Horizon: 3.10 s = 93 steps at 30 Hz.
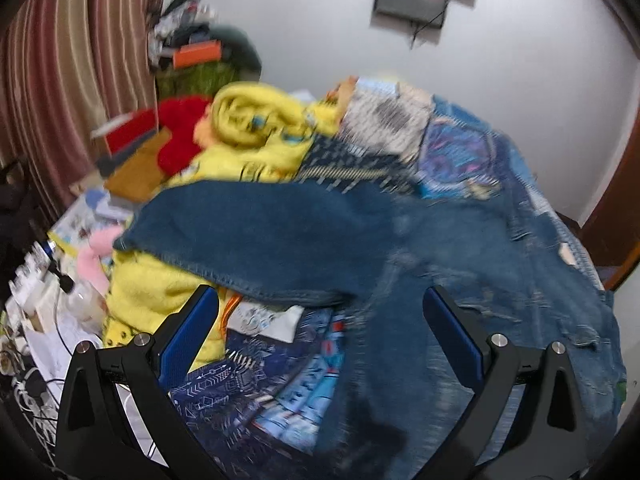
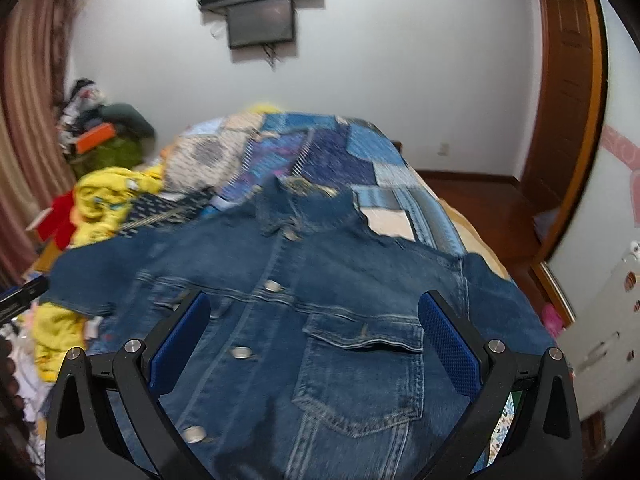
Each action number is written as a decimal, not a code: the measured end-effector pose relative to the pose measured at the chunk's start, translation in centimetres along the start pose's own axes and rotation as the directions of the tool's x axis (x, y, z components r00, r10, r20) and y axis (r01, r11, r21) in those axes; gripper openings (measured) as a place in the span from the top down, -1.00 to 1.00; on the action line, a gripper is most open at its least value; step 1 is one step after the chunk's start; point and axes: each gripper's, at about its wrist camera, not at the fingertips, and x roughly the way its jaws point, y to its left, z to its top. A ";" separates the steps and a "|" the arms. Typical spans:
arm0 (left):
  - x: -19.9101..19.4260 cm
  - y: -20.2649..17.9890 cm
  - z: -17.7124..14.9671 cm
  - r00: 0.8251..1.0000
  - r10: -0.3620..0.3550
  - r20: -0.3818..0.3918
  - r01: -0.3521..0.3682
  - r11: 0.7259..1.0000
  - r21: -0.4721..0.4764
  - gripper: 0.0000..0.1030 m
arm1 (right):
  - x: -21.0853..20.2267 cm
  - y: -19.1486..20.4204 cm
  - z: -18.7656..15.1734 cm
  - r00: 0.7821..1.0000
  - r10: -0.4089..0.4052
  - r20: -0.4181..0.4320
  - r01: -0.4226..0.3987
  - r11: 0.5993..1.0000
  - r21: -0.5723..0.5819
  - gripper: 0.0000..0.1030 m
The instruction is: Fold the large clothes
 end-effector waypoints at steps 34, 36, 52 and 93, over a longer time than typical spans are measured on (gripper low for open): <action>17.6 13.6 -0.1 0.922 -0.265 -0.284 0.082 0.847 -0.525 0.68 | 8.3 0.8 0.3 0.968 -0.043 -0.247 0.019 0.995 -0.100 -1.00; 16.3 12.3 0.8 0.940 -0.211 -0.270 0.067 0.886 -0.460 0.74 | 7.8 0.8 0.4 0.971 -0.044 -0.236 0.020 0.995 -0.102 -1.00; 6.2 -3.4 11.6 0.979 -0.202 -0.002 0.202 0.978 0.049 0.88 | 3.8 -2.3 0.5 0.985 -0.048 -0.163 0.042 0.998 -0.046 -1.00; 12.3 0.5 0.6 0.755 -0.544 -0.366 0.385 0.820 -0.424 -0.30 | 3.0 -3.0 -1.0 0.984 -0.070 -0.162 0.056 0.995 -0.088 -1.00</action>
